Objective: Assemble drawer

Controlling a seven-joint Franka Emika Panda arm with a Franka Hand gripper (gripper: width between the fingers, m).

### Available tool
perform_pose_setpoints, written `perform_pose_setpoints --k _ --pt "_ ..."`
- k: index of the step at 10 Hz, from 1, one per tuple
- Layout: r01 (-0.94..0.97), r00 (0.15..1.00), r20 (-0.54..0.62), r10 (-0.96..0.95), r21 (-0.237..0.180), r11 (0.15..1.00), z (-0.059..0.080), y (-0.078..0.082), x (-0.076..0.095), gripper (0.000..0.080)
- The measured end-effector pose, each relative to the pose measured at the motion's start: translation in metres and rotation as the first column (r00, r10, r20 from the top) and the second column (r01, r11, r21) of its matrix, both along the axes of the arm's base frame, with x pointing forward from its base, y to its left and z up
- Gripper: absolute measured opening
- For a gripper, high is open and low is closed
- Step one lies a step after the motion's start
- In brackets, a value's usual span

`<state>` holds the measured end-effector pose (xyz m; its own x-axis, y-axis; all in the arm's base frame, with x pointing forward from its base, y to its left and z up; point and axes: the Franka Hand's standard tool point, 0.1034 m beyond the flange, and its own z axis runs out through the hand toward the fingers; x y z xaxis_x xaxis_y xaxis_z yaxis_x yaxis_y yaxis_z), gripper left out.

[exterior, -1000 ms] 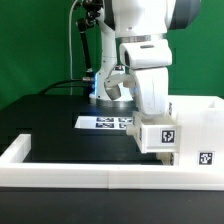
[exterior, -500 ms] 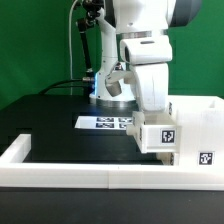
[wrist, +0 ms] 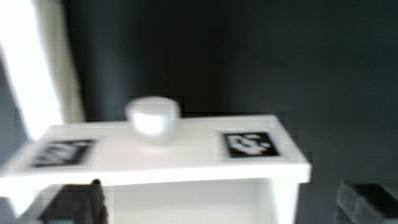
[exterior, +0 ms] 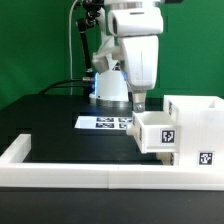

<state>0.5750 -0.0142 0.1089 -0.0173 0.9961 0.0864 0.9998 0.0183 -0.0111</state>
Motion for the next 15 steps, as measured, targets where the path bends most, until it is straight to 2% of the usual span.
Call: perform_pose_setpoints --k 1,2,3,4,7,8,9,10,11,13,15 --pt "0.001 1.0 -0.002 -0.001 -0.001 1.0 0.006 -0.009 0.009 0.0649" --pt "-0.019 1.0 -0.006 0.02 0.006 1.0 0.005 -0.021 0.014 0.0649" --pt "-0.022 1.0 -0.012 0.022 0.013 1.0 -0.002 -0.031 0.017 0.0649" --pt "-0.015 1.0 -0.019 0.015 0.02 1.0 -0.012 -0.033 0.018 0.0649" --pt "-0.022 1.0 -0.019 0.023 0.025 0.999 -0.012 -0.036 0.018 0.0649" --pt "-0.023 0.999 -0.02 0.024 0.041 0.999 -0.015 -0.04 0.016 0.0649" --pt "-0.017 0.999 -0.028 0.02 0.101 0.995 -0.023 -0.041 0.009 0.0649" --pt "-0.006 0.999 -0.038 0.011 0.136 0.991 -0.029 -0.041 0.007 0.0649" --pt "-0.004 0.999 -0.045 0.012 0.189 0.982 -0.032 -0.043 0.006 0.0649" --pt "0.008 0.998 -0.058 0.006 0.231 0.973 -0.04 -0.036 0.007 0.0649" --pt "0.011 0.998 -0.064 0.004 0.235 0.972 -0.039 -0.017 0.01 0.0649"
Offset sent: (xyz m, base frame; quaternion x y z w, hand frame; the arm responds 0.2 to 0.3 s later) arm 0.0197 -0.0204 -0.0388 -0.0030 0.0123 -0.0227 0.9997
